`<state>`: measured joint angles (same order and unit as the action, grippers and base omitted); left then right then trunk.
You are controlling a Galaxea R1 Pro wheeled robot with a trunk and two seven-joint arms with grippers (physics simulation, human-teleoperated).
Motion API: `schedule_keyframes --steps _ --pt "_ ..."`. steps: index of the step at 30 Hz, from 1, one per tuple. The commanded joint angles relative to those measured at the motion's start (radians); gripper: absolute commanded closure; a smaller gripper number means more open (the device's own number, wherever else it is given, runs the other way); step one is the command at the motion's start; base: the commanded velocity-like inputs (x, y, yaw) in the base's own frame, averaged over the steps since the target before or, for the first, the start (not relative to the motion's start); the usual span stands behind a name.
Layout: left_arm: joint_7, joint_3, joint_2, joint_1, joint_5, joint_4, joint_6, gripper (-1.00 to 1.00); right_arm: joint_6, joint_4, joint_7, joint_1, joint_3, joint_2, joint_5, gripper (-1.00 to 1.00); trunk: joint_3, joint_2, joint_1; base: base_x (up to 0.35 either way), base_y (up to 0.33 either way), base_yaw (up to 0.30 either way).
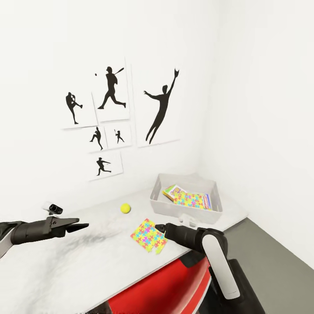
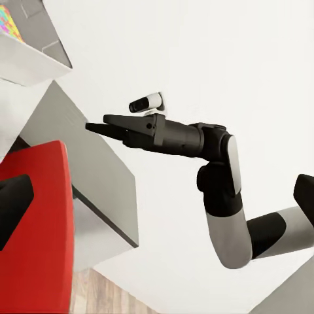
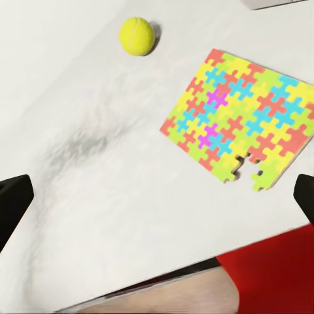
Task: Put all the toys in the child's room - the three board games (two on the bed and one on the table), the two jigsaw puzzles on the table, and the tennis ball on the table - inside the toy box on the table in the child's room.
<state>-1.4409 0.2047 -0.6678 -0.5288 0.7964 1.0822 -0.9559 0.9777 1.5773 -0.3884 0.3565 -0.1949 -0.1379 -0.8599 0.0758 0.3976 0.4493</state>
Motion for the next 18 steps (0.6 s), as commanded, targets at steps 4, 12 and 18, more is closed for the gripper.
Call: schedule_keyframes --steps 4,12,18 --pt "-0.003 0.004 -0.001 -0.002 0.004 -0.001 -0.011 -1.0 0.002 0.002 -0.01 0.001 0.0 0.0 -0.01 -1.0 0.002 0.002 0.001 0.0 0.0 0.287" --pt "-0.003 0.004 -0.001 -0.002 0.004 -0.001 -0.011 -1.0 0.003 0.002 -0.01 0.001 0.0 0.0 -0.01 -1.0 0.002 0.002 0.001 0.001 0.0 0.289" --pt "-0.003 0.004 -0.001 -0.002 0.004 -0.001 -0.012 -1.0 0.003 0.002 -0.01 0.001 0.0 0.0 -0.01 -1.0 0.002 0.002 0.001 0.057 0.017 0.124"
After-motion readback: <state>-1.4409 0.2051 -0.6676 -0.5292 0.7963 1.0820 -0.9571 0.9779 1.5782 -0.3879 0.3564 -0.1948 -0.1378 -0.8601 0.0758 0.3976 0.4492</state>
